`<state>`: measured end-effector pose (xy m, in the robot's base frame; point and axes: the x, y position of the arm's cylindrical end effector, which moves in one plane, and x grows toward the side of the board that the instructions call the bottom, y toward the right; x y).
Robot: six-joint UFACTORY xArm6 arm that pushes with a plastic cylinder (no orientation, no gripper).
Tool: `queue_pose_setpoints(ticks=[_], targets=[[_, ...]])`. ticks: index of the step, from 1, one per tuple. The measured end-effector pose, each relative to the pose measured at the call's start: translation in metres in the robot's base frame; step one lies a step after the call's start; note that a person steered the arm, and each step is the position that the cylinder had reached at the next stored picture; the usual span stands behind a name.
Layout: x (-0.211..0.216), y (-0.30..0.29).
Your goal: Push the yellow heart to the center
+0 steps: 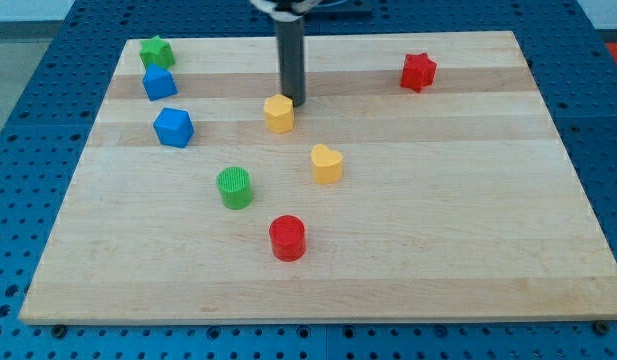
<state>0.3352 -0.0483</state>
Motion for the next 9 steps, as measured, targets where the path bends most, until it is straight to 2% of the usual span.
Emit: queue_pose_setpoints(ticks=[2, 3, 4, 5, 6, 8, 9], targets=[[0.017, 0.004], [0.035, 0.104], [0.118, 0.170], [0.167, 0.095], [0.144, 0.034], [0.100, 0.090], [0.128, 0.081]])
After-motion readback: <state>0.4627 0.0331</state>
